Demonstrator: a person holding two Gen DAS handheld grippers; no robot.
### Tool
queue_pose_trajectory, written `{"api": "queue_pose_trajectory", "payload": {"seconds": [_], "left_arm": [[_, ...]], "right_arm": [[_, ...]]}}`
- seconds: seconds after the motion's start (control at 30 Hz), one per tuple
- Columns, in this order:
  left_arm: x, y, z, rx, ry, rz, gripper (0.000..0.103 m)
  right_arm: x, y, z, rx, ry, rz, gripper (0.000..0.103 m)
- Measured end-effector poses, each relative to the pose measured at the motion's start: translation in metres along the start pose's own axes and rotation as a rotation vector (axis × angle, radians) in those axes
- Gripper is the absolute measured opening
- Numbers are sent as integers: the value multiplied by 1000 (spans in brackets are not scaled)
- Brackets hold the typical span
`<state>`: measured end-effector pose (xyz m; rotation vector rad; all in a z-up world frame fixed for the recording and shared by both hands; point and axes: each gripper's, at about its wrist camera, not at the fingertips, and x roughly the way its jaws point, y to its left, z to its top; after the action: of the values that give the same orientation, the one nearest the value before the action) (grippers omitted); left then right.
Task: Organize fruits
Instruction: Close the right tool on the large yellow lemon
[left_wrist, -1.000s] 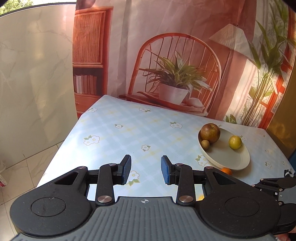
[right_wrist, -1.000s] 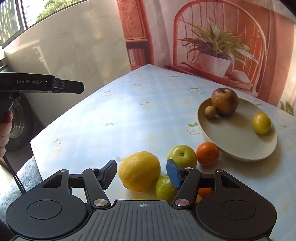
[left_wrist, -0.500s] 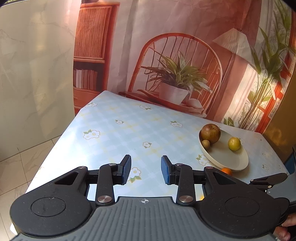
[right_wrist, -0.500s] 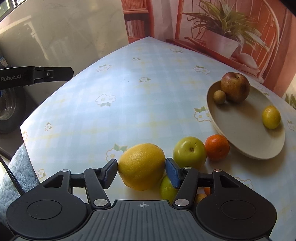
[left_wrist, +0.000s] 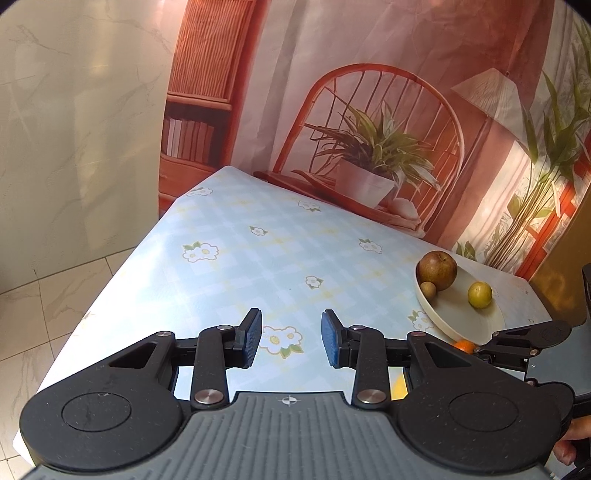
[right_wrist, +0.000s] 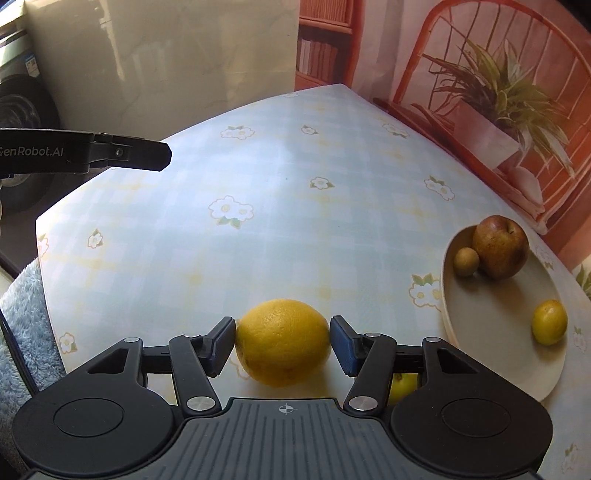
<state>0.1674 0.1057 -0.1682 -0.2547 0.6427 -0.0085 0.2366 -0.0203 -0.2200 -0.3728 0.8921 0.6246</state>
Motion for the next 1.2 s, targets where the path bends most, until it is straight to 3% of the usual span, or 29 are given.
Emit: {"api": "queue_pose_trajectory", "payload": {"seconds": [0.2, 0.37, 0.47, 0.6, 0.93, 1.2], "left_arm": [[0, 6, 2, -29, -1, 16, 37], [3, 7, 3, -41, 7, 21, 37], [6, 4, 4, -35, 14, 14, 37], [12, -4, 5, -24, 30, -12, 37], [46, -26, -1, -3, 134, -159, 37], [76, -36, -5, -5, 223, -195, 37]], "right_arm": [[27, 6, 29, -67, -41, 12, 50], [36, 1, 32, -24, -81, 27, 51], [33, -6, 25, 3, -105, 46, 57], [24, -10, 14, 3, -125, 65, 63], [28, -13, 3, 36, -135, 102, 60], [27, -13, 2, 46, -156, 97, 56]]}}
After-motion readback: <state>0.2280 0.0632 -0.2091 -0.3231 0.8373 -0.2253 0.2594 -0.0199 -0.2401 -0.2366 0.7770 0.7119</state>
